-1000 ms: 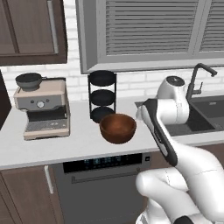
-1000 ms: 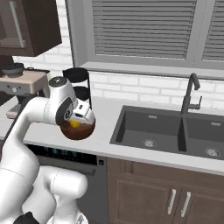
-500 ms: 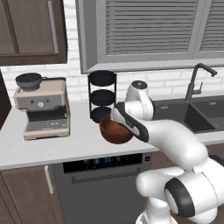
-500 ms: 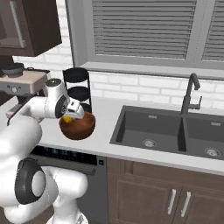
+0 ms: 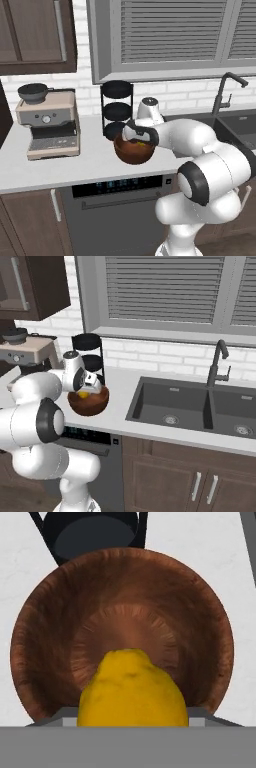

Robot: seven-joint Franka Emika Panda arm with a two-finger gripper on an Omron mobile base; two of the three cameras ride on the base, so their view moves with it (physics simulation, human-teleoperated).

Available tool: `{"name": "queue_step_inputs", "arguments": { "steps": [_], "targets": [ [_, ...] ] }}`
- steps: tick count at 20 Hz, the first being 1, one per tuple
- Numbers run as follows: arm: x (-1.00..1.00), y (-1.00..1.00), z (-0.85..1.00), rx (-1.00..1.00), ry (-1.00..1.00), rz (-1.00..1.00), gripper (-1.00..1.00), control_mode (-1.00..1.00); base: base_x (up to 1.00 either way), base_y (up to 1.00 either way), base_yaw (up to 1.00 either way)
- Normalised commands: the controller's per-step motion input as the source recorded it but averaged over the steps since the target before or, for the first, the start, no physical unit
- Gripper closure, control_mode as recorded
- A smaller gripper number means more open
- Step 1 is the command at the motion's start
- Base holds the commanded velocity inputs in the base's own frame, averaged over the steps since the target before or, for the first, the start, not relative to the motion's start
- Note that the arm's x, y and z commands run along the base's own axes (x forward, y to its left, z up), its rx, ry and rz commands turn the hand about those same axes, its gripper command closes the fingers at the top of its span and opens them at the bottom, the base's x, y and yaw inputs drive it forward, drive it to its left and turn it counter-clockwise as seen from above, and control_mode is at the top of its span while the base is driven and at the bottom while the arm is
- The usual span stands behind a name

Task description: Pick the lemon from the sink and place it in the bowl. Then pick the bowl and place it in the microwave. Then close the microwave door and press the start button.

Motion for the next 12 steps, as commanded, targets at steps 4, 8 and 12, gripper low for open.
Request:
{"name": "queue_step_inputs", "arguments": {
  "steps": [4, 8, 12],
  "targets": [
    [0.00, 0.00, -0.04, 0.00, 0.00, 0.00, -1.00, -1.00, 0.00, 0.00, 0.00],
    [0.00, 0.00, 0.16, 0.00, 0.00, 0.00, -1.00, -1.00, 0.00, 0.00, 0.00],
    [0.00, -0.04, 0.20, 0.01, 0.00, 0.00, -1.00, -1.00, 0.00, 0.00, 0.00]
  ]
}}
